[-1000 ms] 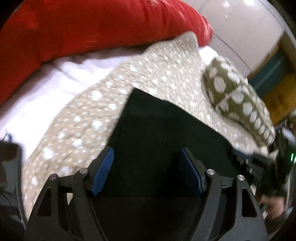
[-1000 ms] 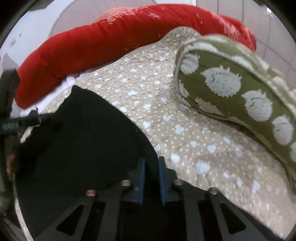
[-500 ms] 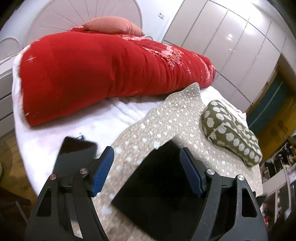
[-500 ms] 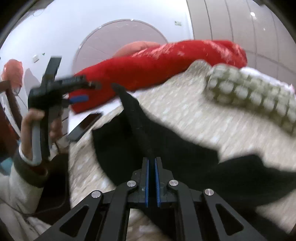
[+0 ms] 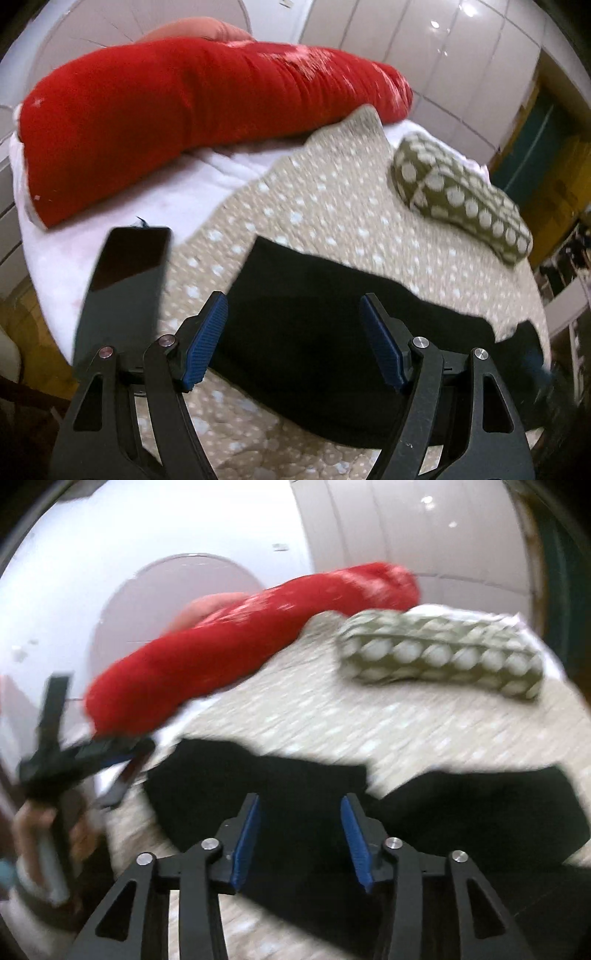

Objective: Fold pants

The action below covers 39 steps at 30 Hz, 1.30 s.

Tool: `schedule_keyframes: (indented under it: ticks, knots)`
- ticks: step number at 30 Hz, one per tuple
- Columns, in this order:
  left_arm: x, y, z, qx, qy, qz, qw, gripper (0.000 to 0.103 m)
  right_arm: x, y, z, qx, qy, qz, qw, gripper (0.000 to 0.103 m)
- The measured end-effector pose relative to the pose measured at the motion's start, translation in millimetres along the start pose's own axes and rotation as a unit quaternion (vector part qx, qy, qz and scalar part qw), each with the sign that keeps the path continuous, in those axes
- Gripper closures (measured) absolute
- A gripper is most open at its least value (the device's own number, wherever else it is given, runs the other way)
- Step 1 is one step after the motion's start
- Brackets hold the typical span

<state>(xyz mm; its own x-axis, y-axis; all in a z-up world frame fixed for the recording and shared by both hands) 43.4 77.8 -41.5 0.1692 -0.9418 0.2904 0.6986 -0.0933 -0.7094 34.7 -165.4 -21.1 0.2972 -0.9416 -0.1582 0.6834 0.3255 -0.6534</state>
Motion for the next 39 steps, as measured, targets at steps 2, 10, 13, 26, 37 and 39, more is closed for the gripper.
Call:
schedule_keyframes:
  ticks: [2,10,13,26,37,39]
  knots:
    - [2.3,7.0,-6.4,-0.008,0.01,0.008,0.9999,0.029,14.2,23.4,11.2,-0.023,0.016,-0.026,0.999,0.055]
    - [1.5,38.1,-26.2,-0.033,0.021,0.024,0.9989,0.029,41.4,85.7,-8.5,-0.089,0.038,-0.08,0.992,0.069]
    - [1.2,37.0,-25.4,-0.032,0.019,0.025,0.999,0.029,57.8,47.6,-13.6,-0.081,0.073,-0.065,0.992,0.069]
    - [7.1,36.0,-26.3,-0.025,0.015,0.021,0.9994,0.029,219.8,-44.5,-78.5,-0.019,0.313,-0.146,0.938,0.055]
    - [5.5,35.0,-27.3,-0.024,0.012,0.02,0.9994,0.029,199.4,-107.6,-63.1,0.037,0.26,-0.169,0.95,0.098]
    - [5.4,34.8,-27.3,-0.025,0.014,0.022,0.9993,0.029,194.8,-126.0,-74.9,0.037,0.251,-0.175,0.951,0.098]
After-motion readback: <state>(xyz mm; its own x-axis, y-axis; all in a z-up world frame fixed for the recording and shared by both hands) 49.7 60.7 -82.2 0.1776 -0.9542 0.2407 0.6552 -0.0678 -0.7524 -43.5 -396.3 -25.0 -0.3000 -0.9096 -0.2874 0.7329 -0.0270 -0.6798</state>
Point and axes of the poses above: each gripper's, at about its wrist camera, not at the fingertips, and y roughly the way its jaws point, x to its right, z to its top, the point moved 7 cm from there along y, roughly the way its jaws point, and after that the axes turned 4 degrees about -z, right-handed, at the moved point
